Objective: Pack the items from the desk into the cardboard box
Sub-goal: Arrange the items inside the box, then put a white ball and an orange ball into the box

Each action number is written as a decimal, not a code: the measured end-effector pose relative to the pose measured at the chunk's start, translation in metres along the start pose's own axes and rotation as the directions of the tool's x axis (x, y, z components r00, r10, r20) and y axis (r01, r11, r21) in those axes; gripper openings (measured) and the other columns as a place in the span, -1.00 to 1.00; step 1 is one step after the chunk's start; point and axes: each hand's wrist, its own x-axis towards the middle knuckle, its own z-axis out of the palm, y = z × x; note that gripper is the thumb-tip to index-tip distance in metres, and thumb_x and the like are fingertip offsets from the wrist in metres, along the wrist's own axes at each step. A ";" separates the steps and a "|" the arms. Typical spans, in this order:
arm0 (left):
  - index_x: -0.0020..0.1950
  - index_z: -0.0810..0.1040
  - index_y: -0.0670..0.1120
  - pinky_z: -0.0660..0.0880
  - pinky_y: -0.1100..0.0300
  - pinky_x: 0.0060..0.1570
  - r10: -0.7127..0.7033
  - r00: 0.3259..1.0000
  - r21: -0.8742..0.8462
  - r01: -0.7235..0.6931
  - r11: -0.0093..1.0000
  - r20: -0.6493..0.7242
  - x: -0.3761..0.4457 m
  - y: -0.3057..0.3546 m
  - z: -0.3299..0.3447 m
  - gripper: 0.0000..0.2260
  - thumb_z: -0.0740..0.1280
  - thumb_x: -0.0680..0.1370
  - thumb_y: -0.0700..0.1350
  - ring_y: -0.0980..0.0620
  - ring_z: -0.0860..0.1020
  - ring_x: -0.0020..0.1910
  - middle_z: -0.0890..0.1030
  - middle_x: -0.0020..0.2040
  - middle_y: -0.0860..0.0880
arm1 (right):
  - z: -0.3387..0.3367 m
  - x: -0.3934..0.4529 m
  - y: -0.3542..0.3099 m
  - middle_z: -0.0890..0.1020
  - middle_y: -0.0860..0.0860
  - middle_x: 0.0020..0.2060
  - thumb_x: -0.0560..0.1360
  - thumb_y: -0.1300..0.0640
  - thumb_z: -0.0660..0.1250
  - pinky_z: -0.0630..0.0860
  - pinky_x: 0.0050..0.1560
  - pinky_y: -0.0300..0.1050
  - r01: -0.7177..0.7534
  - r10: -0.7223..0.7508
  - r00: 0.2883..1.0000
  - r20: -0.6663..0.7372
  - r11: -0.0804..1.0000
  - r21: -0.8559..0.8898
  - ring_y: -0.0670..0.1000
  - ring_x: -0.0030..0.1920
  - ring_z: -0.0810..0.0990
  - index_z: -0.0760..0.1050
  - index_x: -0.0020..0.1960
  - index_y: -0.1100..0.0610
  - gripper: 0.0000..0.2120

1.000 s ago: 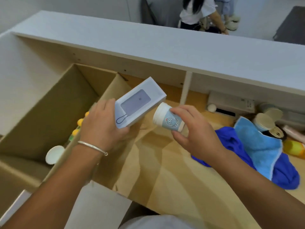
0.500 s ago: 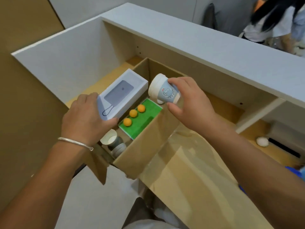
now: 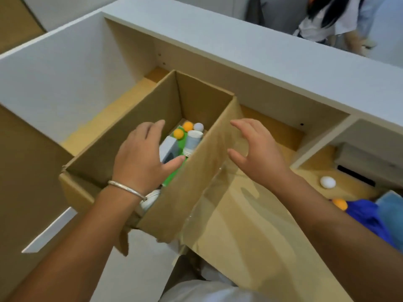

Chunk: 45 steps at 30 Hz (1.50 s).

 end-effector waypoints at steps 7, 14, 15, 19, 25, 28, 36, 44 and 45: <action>0.42 0.34 -0.08 0.42 -0.01 0.13 0.254 0.966 -0.104 -0.248 0.963 0.054 0.017 0.108 0.039 -0.32 0.39 0.39 0.21 -0.12 0.43 0.22 0.44 0.28 -0.10 | -0.048 -0.079 0.095 0.41 -0.02 0.34 0.45 0.02 0.42 0.33 0.30 -0.13 -0.238 0.236 0.971 -0.046 0.971 -0.038 -0.01 0.34 0.36 0.32 0.44 0.02 -0.40; 0.41 0.36 -0.08 0.38 0.07 0.23 0.508 0.843 -0.159 -0.484 0.860 0.178 0.003 0.216 0.108 -0.37 0.35 0.43 0.19 -0.05 0.42 0.27 0.45 0.31 -0.06 | -0.079 -0.161 0.182 0.45 0.01 0.31 0.43 0.10 0.43 0.39 0.24 -0.07 -0.445 0.445 0.891 -0.095 0.895 0.018 0.04 0.28 0.42 0.39 0.39 0.07 -0.45; 0.41 0.36 -0.08 0.37 0.08 0.23 0.532 0.822 -0.170 -0.505 0.846 0.202 0.002 0.230 0.120 -0.37 0.36 0.43 0.19 -0.05 0.43 0.27 0.46 0.32 -0.06 | -0.083 -0.171 0.192 0.45 0.00 0.31 0.43 0.10 0.42 0.41 0.21 -0.07 -0.469 0.469 0.878 -0.100 0.883 0.021 0.04 0.26 0.43 0.39 0.38 0.06 -0.46; 0.42 0.35 -0.07 0.36 0.07 0.23 0.585 0.757 -0.222 -0.542 0.811 0.290 0.002 0.282 0.167 -0.38 0.38 0.43 0.14 -0.08 0.42 0.28 0.46 0.33 -0.08 | -0.094 -0.203 0.230 0.43 0.01 0.31 0.44 0.10 0.41 0.40 0.20 -0.06 -0.545 0.542 0.836 -0.080 0.839 -0.007 0.05 0.28 0.40 0.37 0.38 0.04 -0.47; 0.48 0.27 -0.03 0.39 0.05 0.19 0.599 0.698 -0.228 -0.557 0.799 0.393 0.020 0.333 0.231 -0.41 0.32 0.49 0.09 -0.12 0.40 0.29 0.41 0.38 -0.09 | -0.093 -0.217 0.272 0.39 0.04 0.36 0.44 0.05 0.43 0.38 0.30 0.00 -0.589 0.589 0.808 -0.006 0.807 -0.040 0.08 0.34 0.36 0.33 0.43 0.05 -0.40; 0.50 0.23 0.00 0.40 0.01 0.20 0.594 0.661 -0.220 -0.563 0.797 0.459 0.033 0.349 0.261 -0.43 0.31 0.52 0.03 -0.16 0.38 0.31 0.37 0.41 -0.10 | -0.081 -0.212 0.285 0.42 0.02 0.33 0.45 0.04 0.41 0.39 0.26 -0.02 -0.565 0.568 0.822 0.036 0.823 -0.065 0.09 0.29 0.38 0.36 0.41 0.04 -0.44; 0.45 0.33 0.09 0.25 0.03 0.25 0.618 0.558 -0.250 -0.597 0.763 0.553 0.059 0.374 0.313 -0.54 0.29 0.55 -0.03 -0.14 0.32 0.37 0.34 0.42 -0.07 | -0.038 -0.186 0.308 0.52 0.00 0.15 0.48 -0.05 0.34 0.40 0.10 0.02 -0.521 0.533 0.839 0.104 0.844 -0.126 0.10 0.13 0.41 0.47 0.26 0.05 -0.61; 0.27 0.47 0.03 0.31 -0.01 0.21 0.605 0.622 -0.251 -0.565 0.786 0.496 0.057 0.362 0.316 -0.62 0.35 0.48 0.05 -0.13 0.42 0.24 0.45 0.30 -0.03 | -0.023 -0.178 0.310 0.57 -0.02 0.09 0.47 -0.06 0.34 0.30 0.06 -0.01 -0.490 0.542 0.834 0.105 0.814 -0.311 0.09 0.11 0.39 0.47 0.18 0.04 -0.67; 0.26 0.48 0.01 0.34 -0.01 0.18 0.606 0.631 -0.252 -0.563 0.787 0.484 0.057 0.356 0.312 -0.62 0.36 0.47 0.05 -0.15 0.44 0.20 0.47 0.26 -0.04 | -0.023 -0.178 0.309 0.58 -0.02 0.08 0.49 -0.05 0.31 0.29 0.06 -0.02 -0.495 0.549 0.830 0.098 0.806 -0.323 0.09 0.11 0.38 0.47 0.19 0.03 -0.69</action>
